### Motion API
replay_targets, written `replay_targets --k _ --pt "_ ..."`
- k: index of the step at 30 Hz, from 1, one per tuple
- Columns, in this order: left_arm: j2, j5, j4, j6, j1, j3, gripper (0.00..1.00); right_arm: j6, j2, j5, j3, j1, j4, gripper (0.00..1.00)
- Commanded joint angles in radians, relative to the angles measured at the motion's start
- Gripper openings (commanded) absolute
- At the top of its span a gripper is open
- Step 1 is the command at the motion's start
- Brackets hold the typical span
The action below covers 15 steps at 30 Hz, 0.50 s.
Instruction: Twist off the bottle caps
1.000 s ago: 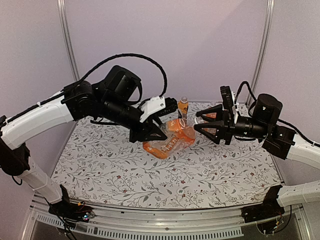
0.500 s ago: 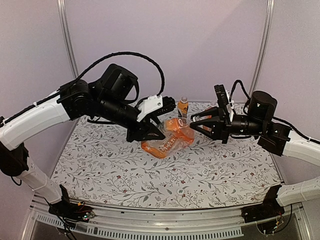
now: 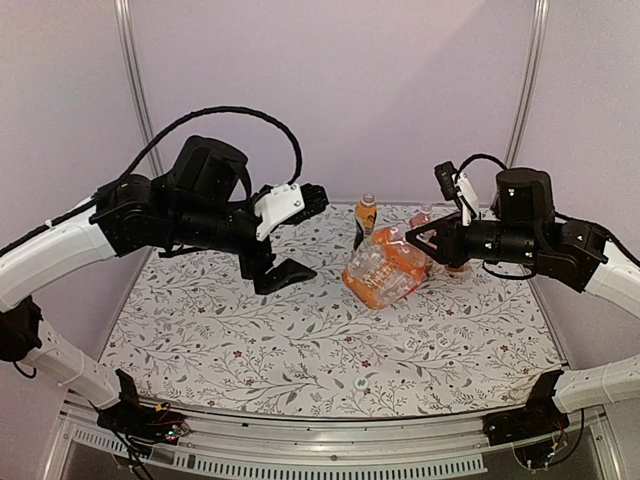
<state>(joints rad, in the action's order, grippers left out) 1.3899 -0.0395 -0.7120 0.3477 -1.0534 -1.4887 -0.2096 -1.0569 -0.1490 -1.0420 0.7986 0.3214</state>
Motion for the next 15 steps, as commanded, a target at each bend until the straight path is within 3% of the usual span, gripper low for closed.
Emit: replay_targets --k 1,7,11,15 --pt "-0.058 0.155 0.086 0.011 -0.005 0.076 1.00 -0.110 0.036 0.405 -0.061 0.003 0.379 0.00" --pt "-0.172 0.308 0.203 0.017 0.045 0.261 0.99 -0.239 0.027 0.724 -0.109 -0.055 0.674 0.00" --pt "-0.250 0.309 0.232 -0.003 0.105 0.350 1.00 -0.292 0.049 0.832 -0.099 -0.167 0.769 0.00" --pt "-0.322 0.307 0.247 -0.008 0.145 0.422 1.00 -0.223 0.033 0.811 -0.114 -0.347 0.749 0.00"
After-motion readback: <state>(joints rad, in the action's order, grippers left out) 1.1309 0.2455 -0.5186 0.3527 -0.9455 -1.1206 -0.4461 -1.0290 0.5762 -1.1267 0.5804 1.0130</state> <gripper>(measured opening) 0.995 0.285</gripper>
